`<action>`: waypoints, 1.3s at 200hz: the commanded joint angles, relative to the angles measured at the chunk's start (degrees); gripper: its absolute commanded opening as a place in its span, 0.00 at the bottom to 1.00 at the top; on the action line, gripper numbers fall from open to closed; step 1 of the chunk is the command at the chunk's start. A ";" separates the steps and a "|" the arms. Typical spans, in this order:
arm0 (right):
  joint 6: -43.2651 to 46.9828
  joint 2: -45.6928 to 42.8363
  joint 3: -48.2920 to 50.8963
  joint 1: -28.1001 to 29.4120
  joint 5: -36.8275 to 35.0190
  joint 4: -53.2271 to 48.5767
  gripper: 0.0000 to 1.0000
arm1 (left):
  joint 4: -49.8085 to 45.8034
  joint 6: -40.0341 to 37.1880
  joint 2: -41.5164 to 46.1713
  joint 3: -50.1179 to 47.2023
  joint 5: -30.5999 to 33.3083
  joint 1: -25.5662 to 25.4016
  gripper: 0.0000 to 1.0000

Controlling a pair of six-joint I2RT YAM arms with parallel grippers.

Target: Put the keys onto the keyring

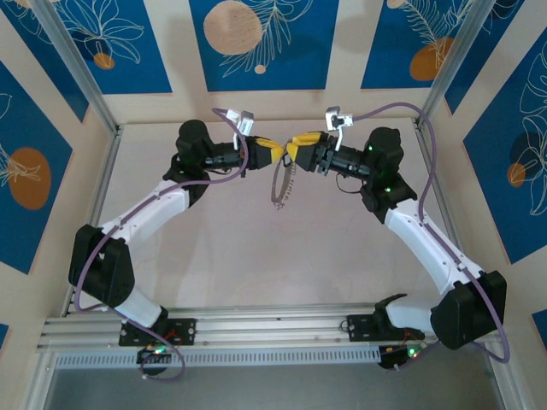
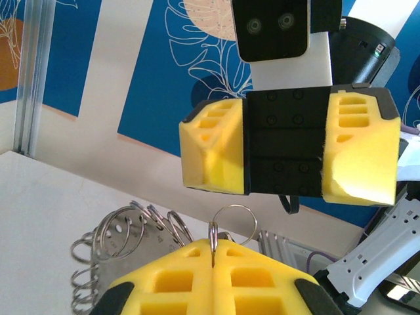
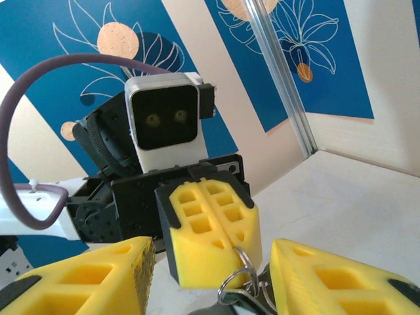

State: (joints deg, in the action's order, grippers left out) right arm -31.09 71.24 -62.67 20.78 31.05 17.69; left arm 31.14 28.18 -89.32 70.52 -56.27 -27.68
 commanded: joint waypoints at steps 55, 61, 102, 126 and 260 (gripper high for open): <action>1.71 2.99 -3.39 0.58 -3.06 -6.56 0.26 | 3.32 -0.42 2.66 0.48 0.00 -0.40 0.00; 1.82 2.93 -3.12 0.57 -3.17 -6.63 0.19 | 3.32 -0.48 2.66 0.41 0.09 -0.44 0.00; 1.74 1.27 -0.43 0.09 -4.00 -7.03 0.00 | 3.04 -1.17 3.27 0.02 1.83 -0.36 0.00; 1.43 0.49 1.16 -0.16 -4.14 -6.87 0.00 | 3.83 -1.05 3.71 -0.58 2.98 -0.38 0.00; -1.98 -8.17 8.72 -0.33 -4.43 2.06 0.53 | 5.37 -0.17 3.49 -1.24 3.05 -0.44 0.00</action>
State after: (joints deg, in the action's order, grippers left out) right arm -33.26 63.57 -54.52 19.46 26.55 16.58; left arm 32.51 28.01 -87.35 69.36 -53.47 -27.68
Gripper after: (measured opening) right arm 0.513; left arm 0.048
